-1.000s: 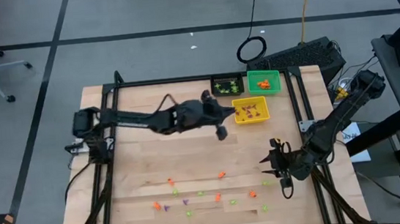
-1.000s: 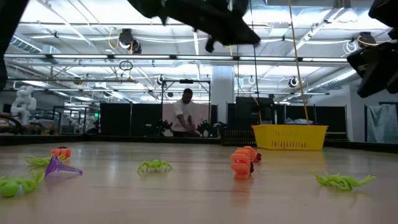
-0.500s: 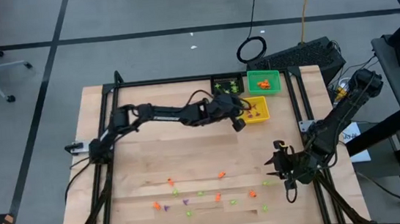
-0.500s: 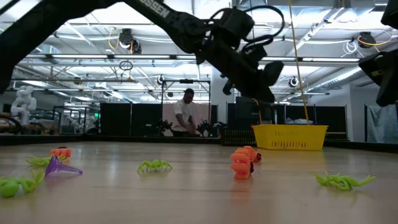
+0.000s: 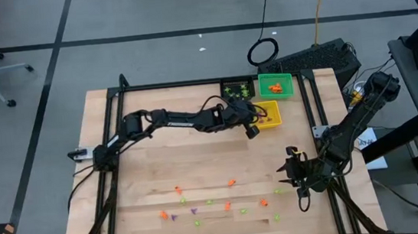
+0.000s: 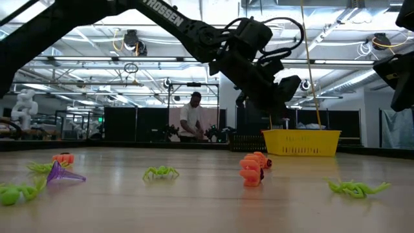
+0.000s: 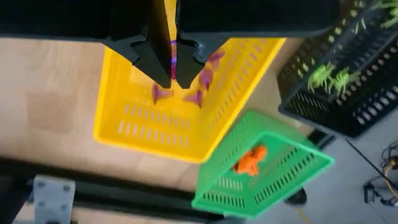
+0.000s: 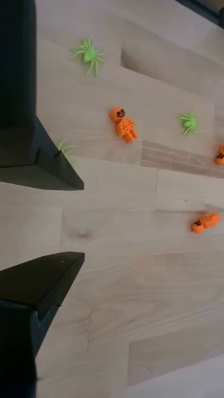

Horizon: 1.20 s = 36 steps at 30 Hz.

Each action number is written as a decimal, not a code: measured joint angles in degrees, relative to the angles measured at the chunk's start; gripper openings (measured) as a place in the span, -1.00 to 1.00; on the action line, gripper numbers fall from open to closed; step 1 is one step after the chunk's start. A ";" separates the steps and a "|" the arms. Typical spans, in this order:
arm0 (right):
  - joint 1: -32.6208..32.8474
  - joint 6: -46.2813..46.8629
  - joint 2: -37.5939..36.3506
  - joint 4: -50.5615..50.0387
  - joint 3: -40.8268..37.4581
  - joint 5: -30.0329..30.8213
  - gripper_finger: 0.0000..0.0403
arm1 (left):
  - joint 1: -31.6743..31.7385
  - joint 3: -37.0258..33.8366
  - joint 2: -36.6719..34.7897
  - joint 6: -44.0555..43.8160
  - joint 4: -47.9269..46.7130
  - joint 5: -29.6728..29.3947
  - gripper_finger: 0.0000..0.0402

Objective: Sort Halloween decoration
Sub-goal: Put the violet witch hat toy into the yellow basket, then put the orange skeleton toy into the green basket

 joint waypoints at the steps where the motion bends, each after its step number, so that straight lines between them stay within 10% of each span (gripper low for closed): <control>1: 0.01 -0.03 0.00 0.01 0.00 0.00 -0.22 | -0.02 0.00 0.02 0.00 -0.61 0.00 -0.99; 19: 0.00 -0.31 0.00 0.01 0.00 0.05 -0.22 | -1.30 -0.04 -3.10 -1.93 -8.06 1.42 -0.11; 36: 0.00 -0.03 0.02 1.15 -0.02 1.81 -0.22 | -19.08 -0.04 -18.56 -1.01 -29.90 -4.87 -0.32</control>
